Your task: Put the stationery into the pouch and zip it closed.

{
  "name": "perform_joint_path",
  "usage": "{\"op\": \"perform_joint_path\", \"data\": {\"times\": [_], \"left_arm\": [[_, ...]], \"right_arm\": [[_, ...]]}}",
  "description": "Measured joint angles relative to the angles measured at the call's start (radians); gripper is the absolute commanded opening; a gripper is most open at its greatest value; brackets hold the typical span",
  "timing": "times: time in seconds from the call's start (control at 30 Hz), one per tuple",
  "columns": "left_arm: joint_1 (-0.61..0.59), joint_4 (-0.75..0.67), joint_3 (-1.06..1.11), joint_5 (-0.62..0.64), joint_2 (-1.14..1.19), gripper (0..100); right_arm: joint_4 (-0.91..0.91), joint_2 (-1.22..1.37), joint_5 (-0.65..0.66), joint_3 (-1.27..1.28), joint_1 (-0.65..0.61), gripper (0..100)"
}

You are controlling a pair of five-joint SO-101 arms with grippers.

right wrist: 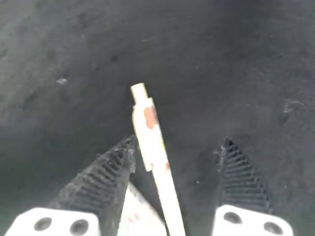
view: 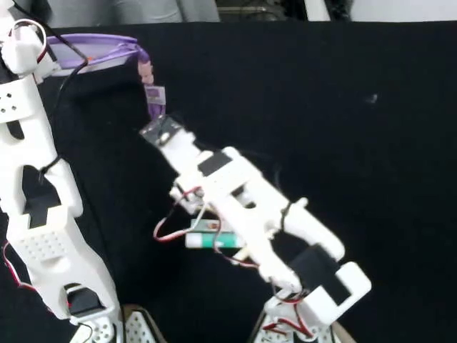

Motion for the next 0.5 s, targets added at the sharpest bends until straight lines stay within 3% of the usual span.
{"op": "perform_joint_path", "data": {"times": [0.5], "left_arm": [[0.0, 0.0, 0.0, 0.0, 0.0, 3]], "right_arm": [[-0.026, 0.181, 0.18, -0.078, 0.002, 25.3]]}}
